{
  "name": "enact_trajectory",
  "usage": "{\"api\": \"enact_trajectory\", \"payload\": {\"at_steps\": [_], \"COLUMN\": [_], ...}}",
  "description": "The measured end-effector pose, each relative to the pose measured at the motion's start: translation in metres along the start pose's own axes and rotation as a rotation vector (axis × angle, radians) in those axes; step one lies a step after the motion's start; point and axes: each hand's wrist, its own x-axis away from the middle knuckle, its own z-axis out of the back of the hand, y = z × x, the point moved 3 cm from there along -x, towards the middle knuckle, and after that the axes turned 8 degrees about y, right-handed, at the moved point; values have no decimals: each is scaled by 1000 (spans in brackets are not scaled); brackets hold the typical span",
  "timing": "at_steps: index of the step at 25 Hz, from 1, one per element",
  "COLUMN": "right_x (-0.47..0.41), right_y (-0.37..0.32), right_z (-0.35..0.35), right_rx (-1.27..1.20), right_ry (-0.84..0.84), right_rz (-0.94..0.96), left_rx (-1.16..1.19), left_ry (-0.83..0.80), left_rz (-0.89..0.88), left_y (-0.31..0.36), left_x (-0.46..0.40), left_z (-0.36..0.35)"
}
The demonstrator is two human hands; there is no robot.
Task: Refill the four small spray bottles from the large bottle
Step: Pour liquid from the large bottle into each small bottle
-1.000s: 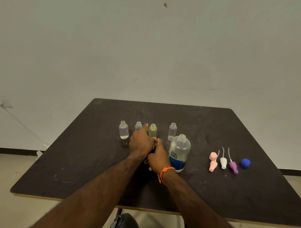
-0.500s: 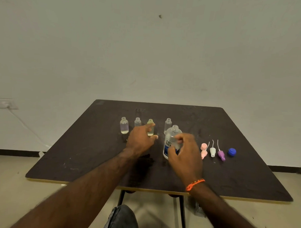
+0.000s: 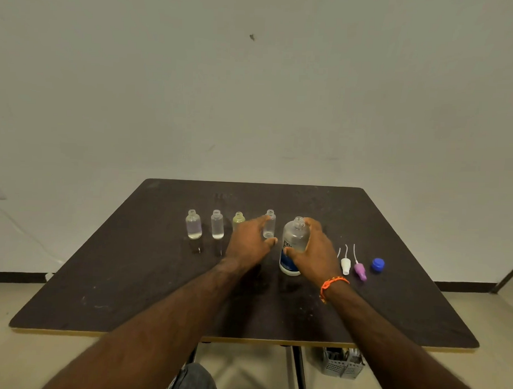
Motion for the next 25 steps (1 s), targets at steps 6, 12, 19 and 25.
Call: {"api": "enact_trajectory", "payload": {"at_steps": [6,12,19,25], "right_x": [-11,-14,-12,0], "right_y": [15,22,27,19], "right_z": [7,5,2,4], "right_rx": [21,-10,-146,-115], "right_ry": [-20,-35,-59,-79], "right_rz": [-13,-11,-49,-11], "left_rx": [54,-24,79,91], "left_ry": [70,45,18,20], "left_rz": [210,352,294,253], "left_y": [12,-5,-7,-27], "left_x": [-30,-53,-7,48], "left_z": [-33,-58,-36,13]}}
